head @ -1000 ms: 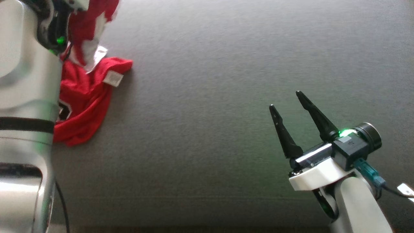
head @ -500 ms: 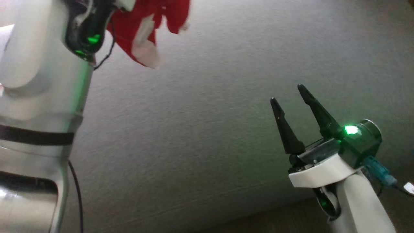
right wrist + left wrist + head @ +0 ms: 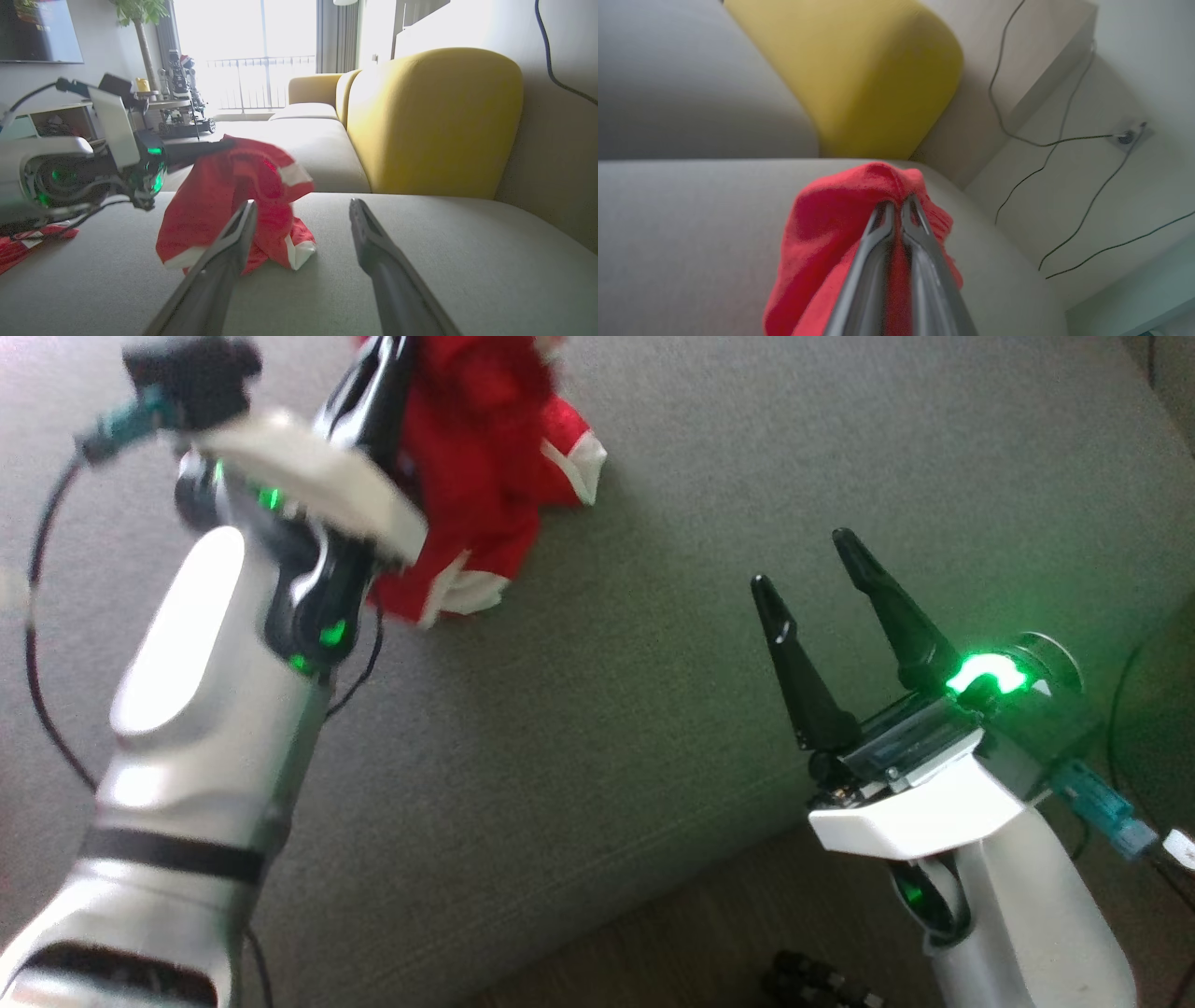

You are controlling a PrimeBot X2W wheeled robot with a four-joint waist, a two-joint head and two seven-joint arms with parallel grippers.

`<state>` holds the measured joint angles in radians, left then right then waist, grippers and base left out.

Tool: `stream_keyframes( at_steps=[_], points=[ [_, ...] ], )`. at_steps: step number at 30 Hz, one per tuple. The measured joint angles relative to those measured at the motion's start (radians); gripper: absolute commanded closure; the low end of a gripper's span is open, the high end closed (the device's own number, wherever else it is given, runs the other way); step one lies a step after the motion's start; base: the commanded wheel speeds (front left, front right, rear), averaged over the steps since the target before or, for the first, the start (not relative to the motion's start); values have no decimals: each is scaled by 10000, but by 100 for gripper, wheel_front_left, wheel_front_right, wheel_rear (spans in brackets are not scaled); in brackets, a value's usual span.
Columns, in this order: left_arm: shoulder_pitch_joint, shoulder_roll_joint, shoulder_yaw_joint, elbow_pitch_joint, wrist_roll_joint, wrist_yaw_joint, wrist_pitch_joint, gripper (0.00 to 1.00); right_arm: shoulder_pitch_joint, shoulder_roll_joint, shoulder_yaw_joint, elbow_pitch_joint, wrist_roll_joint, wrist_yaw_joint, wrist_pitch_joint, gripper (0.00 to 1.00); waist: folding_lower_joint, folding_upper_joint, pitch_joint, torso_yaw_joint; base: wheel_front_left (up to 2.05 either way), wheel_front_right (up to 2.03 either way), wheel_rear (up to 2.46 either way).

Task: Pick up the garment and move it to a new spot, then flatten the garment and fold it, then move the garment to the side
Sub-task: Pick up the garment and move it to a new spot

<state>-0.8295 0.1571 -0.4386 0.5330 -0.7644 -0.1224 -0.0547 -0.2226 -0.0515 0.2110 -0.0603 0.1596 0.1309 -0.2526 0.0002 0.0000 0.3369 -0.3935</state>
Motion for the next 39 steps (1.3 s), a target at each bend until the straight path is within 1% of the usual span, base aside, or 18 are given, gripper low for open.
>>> stream_keyframes(
  at_steps=[4,8,9,11,14,16,18,23,28,35,39],
  points=[
    [550,140,92,957,56,81,-755,100,-3,0,190,2,-33,0,0,0,1,0,390,-153,0,0,0],
    [729,171,345,1444,46,81,-1455,100,-5,0,276,8,-226,0,0,0,0,0,419,68,0,0,0],
    [746,171,380,1501,48,82,-1584,63,-5,0,303,12,-286,0,0,0,0,0,384,165,0,0,0],
    [910,155,489,1503,71,123,-1801,0,-2,0,343,21,-380,0,0,0,-1,0,292,377,0,0,0],
    [1428,151,604,1419,389,190,-1916,0,27,0,332,84,-545,0,0,0,-1,0,107,738,0,0,0],
    [1912,104,644,1110,681,276,-1948,0,77,0,301,171,-652,0,0,0,-1,0,-36,1007,0,0,0],
    [2478,-31,966,437,1028,443,-1948,0,115,-2,297,299,-786,0,0,0,-1,0,-202,1293,0,0,0],
    [4025,-512,1755,-1521,2370,633,-1992,0,207,-2,430,489,-995,0,0,0,-3,0,-740,1959,0,0,0],
    [5893,-940,2286,-2867,3511,736,-2010,0,736,-2,529,713,-1068,0,0,0,-3,0,-1380,2477,0,0,0],
    [7427,-1058,2355,-4184,4274,922,-2011,0,1269,-2,303,880,-1250,0,0,0,-3,1,-2131,3154,0,0,0],
    [7968,-1057,2234,-4823,4554,1438,-2015,0,1603,-2,73,928,-1350,0,0,0,-3,0,-2382,3550,0,0,0]
  ],
)
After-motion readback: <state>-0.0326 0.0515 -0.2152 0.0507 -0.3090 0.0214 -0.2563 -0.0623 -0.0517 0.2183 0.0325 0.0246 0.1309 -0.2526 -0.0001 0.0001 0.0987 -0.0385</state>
